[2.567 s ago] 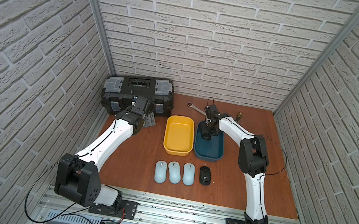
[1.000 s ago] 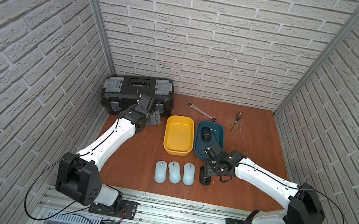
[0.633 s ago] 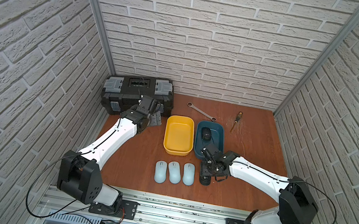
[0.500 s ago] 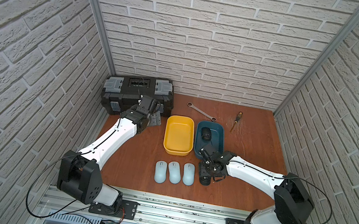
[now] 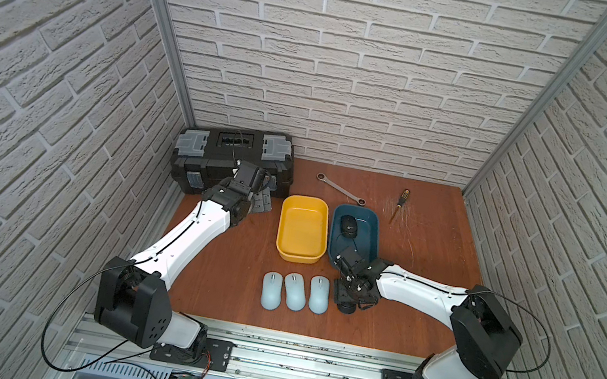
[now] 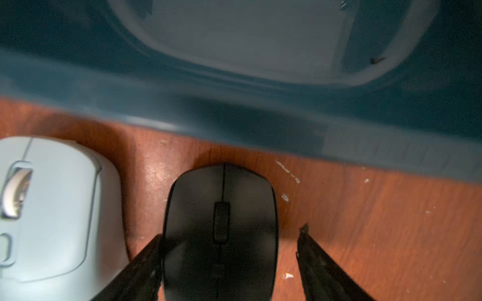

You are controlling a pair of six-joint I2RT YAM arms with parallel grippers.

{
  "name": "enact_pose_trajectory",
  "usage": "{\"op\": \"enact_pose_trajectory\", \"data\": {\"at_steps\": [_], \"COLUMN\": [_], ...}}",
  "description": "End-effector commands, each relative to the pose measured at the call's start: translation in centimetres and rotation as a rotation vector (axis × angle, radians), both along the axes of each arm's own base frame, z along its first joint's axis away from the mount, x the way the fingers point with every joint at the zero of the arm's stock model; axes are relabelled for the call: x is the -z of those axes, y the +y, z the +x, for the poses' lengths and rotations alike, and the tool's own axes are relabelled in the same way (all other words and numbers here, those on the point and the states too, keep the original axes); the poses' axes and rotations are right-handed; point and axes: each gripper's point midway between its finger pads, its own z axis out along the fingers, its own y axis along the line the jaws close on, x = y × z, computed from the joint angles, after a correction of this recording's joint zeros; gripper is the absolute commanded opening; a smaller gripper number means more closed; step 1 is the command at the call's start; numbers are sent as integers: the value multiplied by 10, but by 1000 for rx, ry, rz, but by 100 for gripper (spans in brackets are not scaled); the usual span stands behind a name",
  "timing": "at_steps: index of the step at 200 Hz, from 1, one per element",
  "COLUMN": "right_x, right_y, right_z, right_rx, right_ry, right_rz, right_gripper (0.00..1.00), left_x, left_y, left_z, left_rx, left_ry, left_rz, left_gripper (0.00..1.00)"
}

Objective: Place the mice by color into the storage box
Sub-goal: Pick up the mouse from the center of the board, then place the mouse in the storage box.

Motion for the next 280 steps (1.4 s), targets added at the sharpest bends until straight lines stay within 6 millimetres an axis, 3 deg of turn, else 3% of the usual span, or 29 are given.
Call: {"op": "enact_pose_trajectory", "data": {"at_steps": [1, 75, 113, 140, 169, 210, 254, 280], "right_x": [8, 25, 19, 3, -36, -113, -210, -236], "right_y": [-2, -3, -5, -4, 5, 10, 14, 14], "right_z": [-1, -3, -9, -8, -1, 21, 67, 96], "right_rx": [17, 25, 21, 3, -43, -99, -140, -152], "right_ry": [-4, 21, 23, 12, -40, -174, -432, -512], "right_rz": [-16, -37, -23, -23, 25, 40, 50, 41], "right_gripper": [79, 77, 48, 46, 46, 46, 48, 48], "left_x": [-6, -6, -6, -8, -9, -9, -13, -17], "left_y": [5, 8, 9, 9, 10, 10, 11, 11], "left_z": [-4, -7, -6, -5, -5, -6, -9, -11], "left_rx": [-7, -16, -18, -18, -19, -19, -15, -15], "left_ry": [-21, -19, -23, -26, -29, -30, -37, -46], "left_rz": [13, 12, 14, 11, 10, 11, 9, 8], "left_gripper": [98, 98, 98, 98, 98, 98, 98, 98]}}
